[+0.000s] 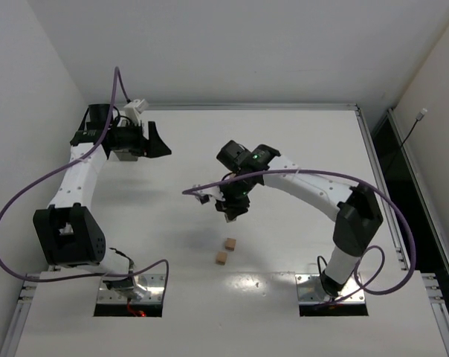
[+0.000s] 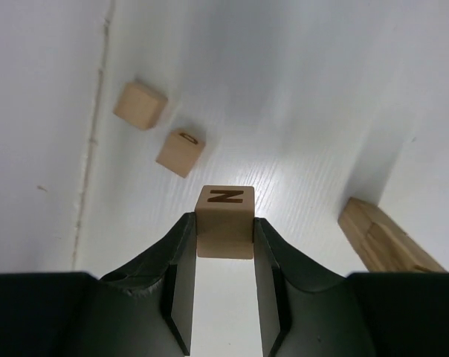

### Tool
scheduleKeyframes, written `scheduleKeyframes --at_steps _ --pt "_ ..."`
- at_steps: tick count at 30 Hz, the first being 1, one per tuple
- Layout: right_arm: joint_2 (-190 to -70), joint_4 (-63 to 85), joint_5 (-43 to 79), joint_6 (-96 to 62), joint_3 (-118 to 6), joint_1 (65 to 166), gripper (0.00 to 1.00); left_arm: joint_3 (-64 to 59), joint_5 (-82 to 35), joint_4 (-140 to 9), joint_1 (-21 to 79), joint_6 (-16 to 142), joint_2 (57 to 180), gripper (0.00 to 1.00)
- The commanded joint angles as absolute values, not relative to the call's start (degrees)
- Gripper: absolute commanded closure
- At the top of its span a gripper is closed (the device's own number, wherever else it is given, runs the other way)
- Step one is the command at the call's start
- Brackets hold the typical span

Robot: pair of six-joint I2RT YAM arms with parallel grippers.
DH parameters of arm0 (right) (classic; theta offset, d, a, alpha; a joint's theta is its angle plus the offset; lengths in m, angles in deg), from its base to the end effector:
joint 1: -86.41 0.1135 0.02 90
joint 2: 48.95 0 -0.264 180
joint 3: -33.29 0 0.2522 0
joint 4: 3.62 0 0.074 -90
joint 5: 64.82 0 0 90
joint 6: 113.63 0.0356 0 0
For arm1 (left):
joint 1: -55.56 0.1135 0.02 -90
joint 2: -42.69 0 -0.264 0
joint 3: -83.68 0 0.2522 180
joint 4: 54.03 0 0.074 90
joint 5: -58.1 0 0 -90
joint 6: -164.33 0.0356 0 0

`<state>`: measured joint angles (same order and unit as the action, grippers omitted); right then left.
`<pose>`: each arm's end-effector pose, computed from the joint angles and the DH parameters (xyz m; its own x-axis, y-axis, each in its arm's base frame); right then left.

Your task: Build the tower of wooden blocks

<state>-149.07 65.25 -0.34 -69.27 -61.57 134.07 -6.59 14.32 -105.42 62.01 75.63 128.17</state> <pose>0.2221 0.2665 0.2482 0.0807 -0.8694 -0.4875 -0.9850 -0.1442 0.0942 0.3192 0.0102 0.3261 -0.7124 -0.0647 -0.6988 0.4315 0.7449 -0.5089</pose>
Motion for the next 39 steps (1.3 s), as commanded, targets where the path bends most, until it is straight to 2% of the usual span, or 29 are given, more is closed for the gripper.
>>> scheduleKeyframes --at_steps 1,8,14,25,39 --pt "-147.4 79.6 -7.2 -70.1 -69.3 133.1 1.0 -6.0 18.1 -104.2 62.8 77.7 125.3 0.25" --pt "-150.9 86.5 -3.8 -70.1 -80.7 130.2 1.0 -5.5 18.6 -104.7 62.8 77.7 124.3 0.25" --pt "-155.6 88.8 -5.0 -68.4 -94.0 123.0 1.0 -5.5 20.4 -104.7 62.8 77.7 124.9 0.25" --pt "-162.1 87.6 -2.6 -67.0 -103.7 120.3 1.0 -5.5 20.4 -104.2 62.8 77.1 125.9 0.25" --pt "-169.8 88.6 -2.6 -67.5 -107.2 119.8 1.0 -6.1 20.9 -103.6 62.8 76.6 128.0 0.25"
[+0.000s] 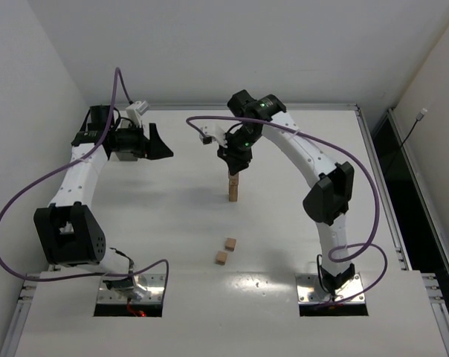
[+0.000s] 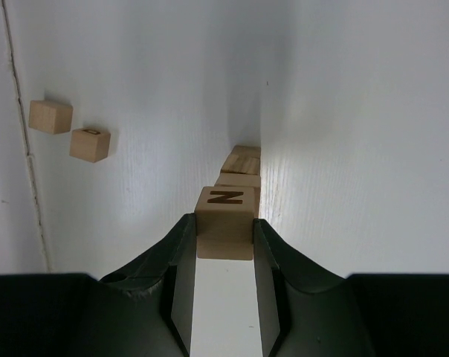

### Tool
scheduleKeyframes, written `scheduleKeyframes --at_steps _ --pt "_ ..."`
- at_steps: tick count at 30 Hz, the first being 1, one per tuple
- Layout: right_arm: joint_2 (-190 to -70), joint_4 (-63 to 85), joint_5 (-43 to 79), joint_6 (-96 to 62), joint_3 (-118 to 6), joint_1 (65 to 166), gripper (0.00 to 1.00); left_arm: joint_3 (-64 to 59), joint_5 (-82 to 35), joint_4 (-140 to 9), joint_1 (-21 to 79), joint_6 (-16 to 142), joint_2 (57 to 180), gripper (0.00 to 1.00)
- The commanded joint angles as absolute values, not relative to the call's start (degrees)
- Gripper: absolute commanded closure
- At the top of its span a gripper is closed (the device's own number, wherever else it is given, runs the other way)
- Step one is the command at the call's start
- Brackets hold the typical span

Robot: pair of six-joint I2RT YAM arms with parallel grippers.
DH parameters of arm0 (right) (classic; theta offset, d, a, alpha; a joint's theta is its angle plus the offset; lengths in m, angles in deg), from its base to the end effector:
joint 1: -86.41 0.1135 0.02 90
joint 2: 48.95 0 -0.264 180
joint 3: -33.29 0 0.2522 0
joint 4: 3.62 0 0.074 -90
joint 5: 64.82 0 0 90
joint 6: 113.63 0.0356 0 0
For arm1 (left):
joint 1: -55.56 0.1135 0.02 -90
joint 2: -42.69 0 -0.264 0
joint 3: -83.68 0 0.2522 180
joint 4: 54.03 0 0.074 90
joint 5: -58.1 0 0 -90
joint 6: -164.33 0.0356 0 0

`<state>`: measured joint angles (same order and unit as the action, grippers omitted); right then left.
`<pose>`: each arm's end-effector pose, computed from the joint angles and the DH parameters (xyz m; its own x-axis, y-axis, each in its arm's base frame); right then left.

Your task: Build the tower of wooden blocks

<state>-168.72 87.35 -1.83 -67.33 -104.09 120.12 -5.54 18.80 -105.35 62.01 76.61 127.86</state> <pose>0.3419 0.2475 0.3177 -0.1599 -0.8466 -0.5076 -0.9863 0.1163 0.1167 0.3160 0.0080 0.3235 -0.7114 -0.0551 -0.7006 0.4793 0.6911 -0.5410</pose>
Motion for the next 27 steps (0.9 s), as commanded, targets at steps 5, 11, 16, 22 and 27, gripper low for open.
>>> scheduleKeyframes --at_steps 5,11,16,22,27 --pt "-170.3 88.6 -2.6 -67.5 -107.2 119.8 1.0 -6.1 21.5 -103.6 62.8 76.6 128.0 0.25" --pt "-170.9 88.6 -2.6 -67.5 -107.2 119.8 1.0 -6.6 22.1 -103.6 62.8 76.6 129.1 0.25" --pt "-170.9 88.6 -2.1 -67.5 -107.2 119.8 1.0 -7.2 22.1 -103.6 62.8 76.6 129.6 0.25" --pt "-170.9 88.6 -2.1 -67.5 -106.7 118.8 1.0 -7.2 22.6 -103.6 62.8 76.6 129.6 0.25" --pt "-170.3 88.6 -2.1 -67.0 -106.2 118.8 1.0 -7.2 22.6 -103.6 62.8 76.6 129.6 0.25"
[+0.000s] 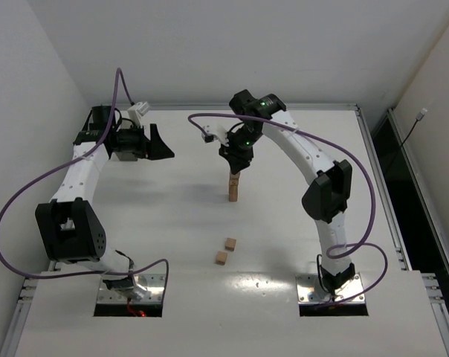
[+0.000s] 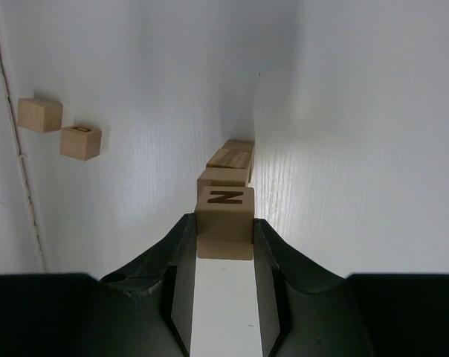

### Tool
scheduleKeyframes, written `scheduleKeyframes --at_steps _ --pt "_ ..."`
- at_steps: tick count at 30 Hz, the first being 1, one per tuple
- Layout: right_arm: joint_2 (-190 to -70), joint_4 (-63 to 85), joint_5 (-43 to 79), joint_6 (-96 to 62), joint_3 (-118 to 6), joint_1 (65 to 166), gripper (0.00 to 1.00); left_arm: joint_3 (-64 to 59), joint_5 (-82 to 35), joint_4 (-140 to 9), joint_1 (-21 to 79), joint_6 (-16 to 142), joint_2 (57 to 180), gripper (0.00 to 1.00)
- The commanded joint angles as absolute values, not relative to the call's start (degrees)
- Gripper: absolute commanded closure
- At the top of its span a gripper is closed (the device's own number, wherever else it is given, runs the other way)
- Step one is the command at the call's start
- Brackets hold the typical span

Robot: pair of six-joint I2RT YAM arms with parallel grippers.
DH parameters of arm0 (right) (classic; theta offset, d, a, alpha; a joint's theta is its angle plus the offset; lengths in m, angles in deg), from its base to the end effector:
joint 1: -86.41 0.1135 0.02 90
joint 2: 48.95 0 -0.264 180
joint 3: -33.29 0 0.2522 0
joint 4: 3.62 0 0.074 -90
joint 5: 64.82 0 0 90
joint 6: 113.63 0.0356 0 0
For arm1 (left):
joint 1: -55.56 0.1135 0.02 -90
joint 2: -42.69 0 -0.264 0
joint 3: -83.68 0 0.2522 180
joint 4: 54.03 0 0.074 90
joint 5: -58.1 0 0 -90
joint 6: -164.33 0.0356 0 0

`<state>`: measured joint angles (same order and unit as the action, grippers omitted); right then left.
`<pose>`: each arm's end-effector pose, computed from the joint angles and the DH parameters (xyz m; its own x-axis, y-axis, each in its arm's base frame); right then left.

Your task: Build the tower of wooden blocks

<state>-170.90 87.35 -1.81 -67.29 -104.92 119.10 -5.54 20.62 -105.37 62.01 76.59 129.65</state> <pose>0.3529 0.2457 0.3061 -0.1855 -0.8500 -0.4930 -0.9815 0.1361 0.1346 0.3218 0.0079 0.3148 -0.7326 -0.0587 -0.6781 0.4774 0.6659 -0.5733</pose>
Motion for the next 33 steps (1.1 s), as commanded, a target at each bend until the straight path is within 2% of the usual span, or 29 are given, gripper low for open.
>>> scheduleKeyframes --at_steps 1,20,23,28,33 --pt "-170.3 88.6 -2.1 -67.0 -106.2 118.8 1.0 -7.2 22.6 -103.6 62.8 76.6 129.6 0.25" --pt "-169.8 89.1 -2.1 -67.0 -104.4 119.3 1.0 -7.2 22.6 -103.6 62.8 77.1 130.1 0.25" --pt "-170.3 89.7 -2.1 -67.5 -104.4 119.8 0.93 -7.2 22.6 -103.6 62.8 77.1 130.1 0.25" --pt "-170.3 89.7 -2.1 -67.5 -104.4 119.8 0.71 -7.2 22.6 -103.6 62.8 77.1 130.1 0.25" --pt "-170.3 89.7 -2.1 -67.5 -104.4 119.8 0.57 -7.2 22.6 -103.6 62.8 77.1 130.1 0.25"
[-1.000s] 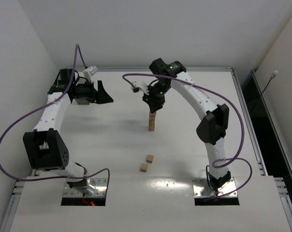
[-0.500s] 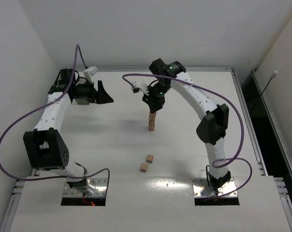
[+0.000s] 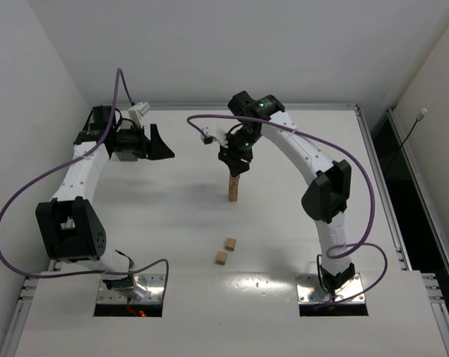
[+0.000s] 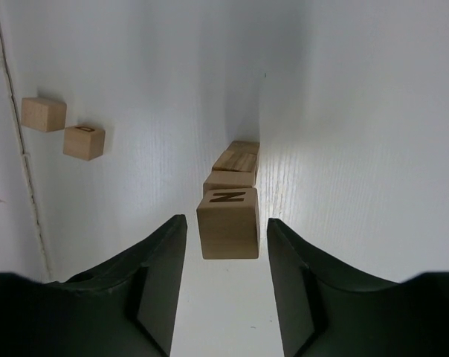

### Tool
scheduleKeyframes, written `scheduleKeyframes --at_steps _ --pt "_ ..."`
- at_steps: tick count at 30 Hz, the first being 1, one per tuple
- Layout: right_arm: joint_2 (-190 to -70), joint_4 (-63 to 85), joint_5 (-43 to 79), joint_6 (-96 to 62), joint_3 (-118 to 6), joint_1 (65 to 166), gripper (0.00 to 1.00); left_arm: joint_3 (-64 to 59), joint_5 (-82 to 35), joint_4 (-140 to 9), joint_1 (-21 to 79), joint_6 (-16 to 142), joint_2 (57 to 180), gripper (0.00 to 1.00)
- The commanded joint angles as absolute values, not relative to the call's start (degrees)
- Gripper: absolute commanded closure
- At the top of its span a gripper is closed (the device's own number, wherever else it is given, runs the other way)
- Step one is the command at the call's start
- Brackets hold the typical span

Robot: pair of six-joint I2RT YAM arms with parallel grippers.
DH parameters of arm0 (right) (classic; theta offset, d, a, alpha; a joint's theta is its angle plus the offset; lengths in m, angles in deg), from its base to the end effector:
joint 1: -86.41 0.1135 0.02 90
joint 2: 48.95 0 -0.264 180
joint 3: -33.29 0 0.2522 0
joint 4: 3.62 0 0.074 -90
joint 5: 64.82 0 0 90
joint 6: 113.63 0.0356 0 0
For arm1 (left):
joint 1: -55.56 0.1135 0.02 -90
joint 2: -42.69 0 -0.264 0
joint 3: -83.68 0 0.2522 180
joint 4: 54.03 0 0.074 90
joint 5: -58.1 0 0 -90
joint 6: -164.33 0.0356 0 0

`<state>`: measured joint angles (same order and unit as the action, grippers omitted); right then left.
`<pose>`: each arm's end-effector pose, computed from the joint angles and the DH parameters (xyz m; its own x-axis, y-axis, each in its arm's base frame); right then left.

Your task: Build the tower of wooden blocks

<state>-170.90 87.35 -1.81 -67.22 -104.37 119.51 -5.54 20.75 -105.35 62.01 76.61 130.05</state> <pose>0.3509 0.2480 0.3036 -0.1846 -0.8537 -0.4869 -0.9811 0.1309 0.1425 0.3232 0.0081 0.3128 -0.7368 -0.0590 -0.6735 0.4750 0.6638 -0.5778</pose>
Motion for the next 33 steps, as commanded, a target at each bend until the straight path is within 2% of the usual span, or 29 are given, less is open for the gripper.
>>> scheduleKeyframes --at_steps 1,8,15,16,18,24,28,33 --pt "-170.3 89.7 -2.1 -67.5 -104.4 119.8 0.55 -7.2 22.6 -103.6 62.8 77.1 130.1 0.25" --pt "-169.1 89.1 -2.1 -67.5 -104.4 119.8 0.37 -7.2 22.6 -104.1 62.8 77.7 130.1 0.25" --pt "-161.6 84.3 4.0 -64.6 -101.1 117.8 0.36 -4.3 21.4 -104.6 62.8 81.1 126.1 0.24" --pt "-156.9 81.4 7.4 -61.5 -97.1 115.3 0.36 -2.3 20.5 -109.9 60.7 90.2 122.2 0.24" --pt "-153.0 78.7 9.9 -59.9 -94.5 113.0 0.36 -1.6 18.8 -113.5 59.5 93.4 120.8 0.24" --pt "-134.3 64.7 19.3 -55.1 -78.5 101.5 0.21 8.3 12.0 -117.6 46.4 104.8 109.5 0.2" --pt "-125.7 60.1 22.4 -52.5 -67.2 95.9 0.19 11.1 9.2 -118.9 34.2 103.5 111.1 0.2" --pt "-119.3 58.3 19.0 -49.5 -54.8 89.1 0.19 16.4 1.6 -110.0 14.5 97.5 112.9 0.22"
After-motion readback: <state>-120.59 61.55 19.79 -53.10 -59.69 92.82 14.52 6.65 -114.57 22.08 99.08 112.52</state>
